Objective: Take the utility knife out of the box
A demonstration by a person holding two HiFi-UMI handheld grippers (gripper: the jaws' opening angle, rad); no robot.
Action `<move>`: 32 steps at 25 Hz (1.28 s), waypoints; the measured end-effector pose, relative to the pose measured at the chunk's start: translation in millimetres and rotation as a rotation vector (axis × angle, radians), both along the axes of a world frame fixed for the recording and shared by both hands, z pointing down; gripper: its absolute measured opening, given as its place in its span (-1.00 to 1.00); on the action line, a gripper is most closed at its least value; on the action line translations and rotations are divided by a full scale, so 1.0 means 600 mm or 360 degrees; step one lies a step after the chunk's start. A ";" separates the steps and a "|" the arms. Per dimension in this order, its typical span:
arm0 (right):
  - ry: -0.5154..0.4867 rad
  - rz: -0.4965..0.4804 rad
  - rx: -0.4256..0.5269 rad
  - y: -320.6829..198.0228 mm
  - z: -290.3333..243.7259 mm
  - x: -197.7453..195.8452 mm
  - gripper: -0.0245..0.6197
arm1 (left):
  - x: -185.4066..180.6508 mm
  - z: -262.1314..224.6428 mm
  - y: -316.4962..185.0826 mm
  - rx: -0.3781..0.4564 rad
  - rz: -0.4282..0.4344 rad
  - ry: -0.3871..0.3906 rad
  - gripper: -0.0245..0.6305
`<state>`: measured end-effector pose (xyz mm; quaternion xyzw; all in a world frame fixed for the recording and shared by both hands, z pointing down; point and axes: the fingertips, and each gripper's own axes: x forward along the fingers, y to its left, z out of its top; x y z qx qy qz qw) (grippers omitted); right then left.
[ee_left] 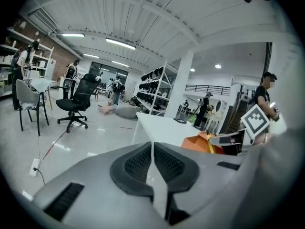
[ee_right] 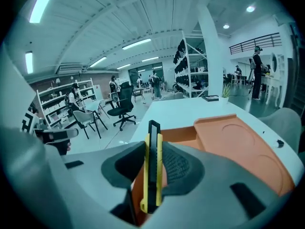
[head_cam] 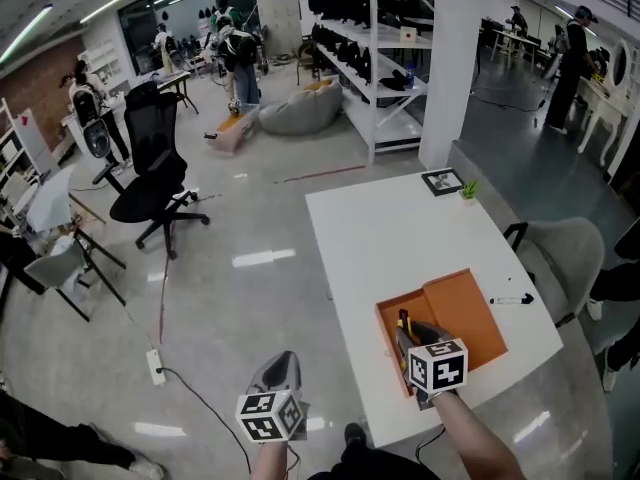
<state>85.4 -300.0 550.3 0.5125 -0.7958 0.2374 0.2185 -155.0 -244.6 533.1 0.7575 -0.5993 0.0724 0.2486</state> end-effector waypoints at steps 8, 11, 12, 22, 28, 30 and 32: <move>-0.0042 0.0057 0.0141 0.013 -0.050 0.003 -0.57 | 0.002 -0.009 0.002 0.0022 0.0033 -0.0003 -0.85; -0.0069 0.0084 0.0185 0.018 -0.062 0.007 -0.57 | 0.004 -0.011 0.002 0.0032 0.0054 -0.0003 -0.85; -0.0075 0.0092 0.0199 0.019 -0.066 0.007 -0.57 | 0.005 -0.012 0.002 0.0035 0.0059 -0.0003 -0.85; -0.0106 0.0136 0.0328 0.023 -0.101 0.010 -0.57 | 0.002 -0.016 -0.002 0.0050 0.0085 -0.0003 -0.85; -0.0135 0.0143 0.0379 0.022 -0.124 0.013 -0.57 | 0.002 -0.020 -0.005 0.0054 0.0083 -0.0004 -0.85; -0.0147 0.0146 0.0398 0.022 -0.136 0.011 -0.57 | -0.001 -0.023 -0.006 0.0055 0.0083 -0.0002 -0.85; -0.0160 0.0147 0.0420 0.022 -0.148 0.010 -0.57 | -0.001 -0.025 -0.008 0.0057 0.0083 -0.0002 -0.85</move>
